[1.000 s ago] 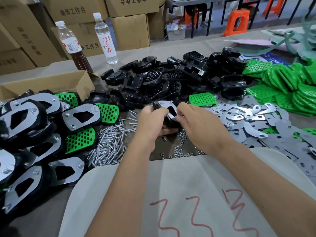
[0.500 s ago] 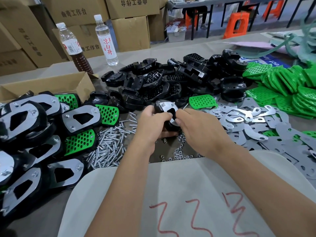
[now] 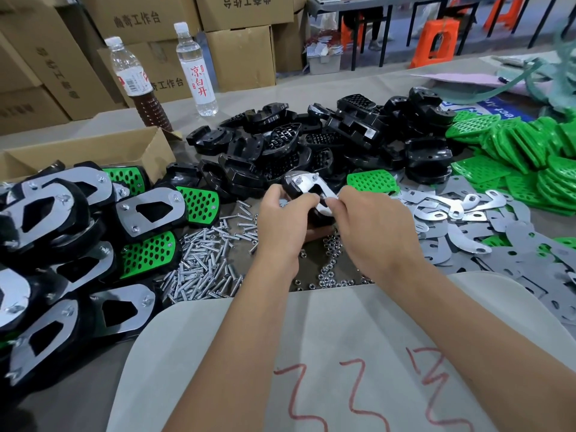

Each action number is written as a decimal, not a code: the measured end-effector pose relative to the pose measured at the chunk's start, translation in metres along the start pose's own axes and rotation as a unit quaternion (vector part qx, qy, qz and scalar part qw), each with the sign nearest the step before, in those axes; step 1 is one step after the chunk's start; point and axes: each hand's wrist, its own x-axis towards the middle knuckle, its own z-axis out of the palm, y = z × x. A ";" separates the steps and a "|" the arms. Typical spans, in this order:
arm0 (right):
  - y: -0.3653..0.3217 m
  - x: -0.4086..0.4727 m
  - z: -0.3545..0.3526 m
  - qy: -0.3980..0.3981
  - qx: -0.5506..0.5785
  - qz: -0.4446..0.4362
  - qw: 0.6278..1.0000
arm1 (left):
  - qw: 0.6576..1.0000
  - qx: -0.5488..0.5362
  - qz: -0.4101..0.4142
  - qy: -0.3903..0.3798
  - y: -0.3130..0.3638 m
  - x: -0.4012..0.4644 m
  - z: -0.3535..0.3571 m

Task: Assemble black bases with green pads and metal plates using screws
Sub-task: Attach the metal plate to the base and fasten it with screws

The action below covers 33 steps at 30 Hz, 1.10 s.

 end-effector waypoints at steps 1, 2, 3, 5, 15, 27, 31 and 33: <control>0.000 0.000 0.000 -0.004 0.009 -0.014 1.000 | 1.000 0.006 0.005 0.006 0.000 0.001 -0.001; 0.000 -0.001 0.001 -0.015 0.009 -0.031 0.999 | 1.000 0.012 0.010 0.011 0.000 0.001 -0.002; -0.001 -0.002 0.001 -0.029 0.001 -0.041 0.999 | 1.000 0.021 0.018 0.014 0.000 0.001 -0.002; 0.001 -0.001 0.003 -0.049 -0.018 -0.044 0.998 | 0.998 0.044 0.033 0.024 0.000 -0.001 -0.001; 0.001 -0.002 0.000 -0.063 0.037 -0.070 0.995 | 0.997 0.057 0.042 0.028 0.001 0.001 -0.005; 0.002 -0.001 -0.006 -0.019 -0.012 0.003 1.000 | 0.996 0.064 0.057 0.024 -0.001 -0.003 0.007; 0.001 0.002 -0.002 -0.073 -0.031 -0.028 0.996 | 0.995 0.078 0.058 0.031 -0.004 -0.001 0.003; 0.000 0.002 -0.001 -0.068 -0.031 -0.009 0.997 | 0.994 0.081 0.063 0.034 -0.005 -0.002 0.004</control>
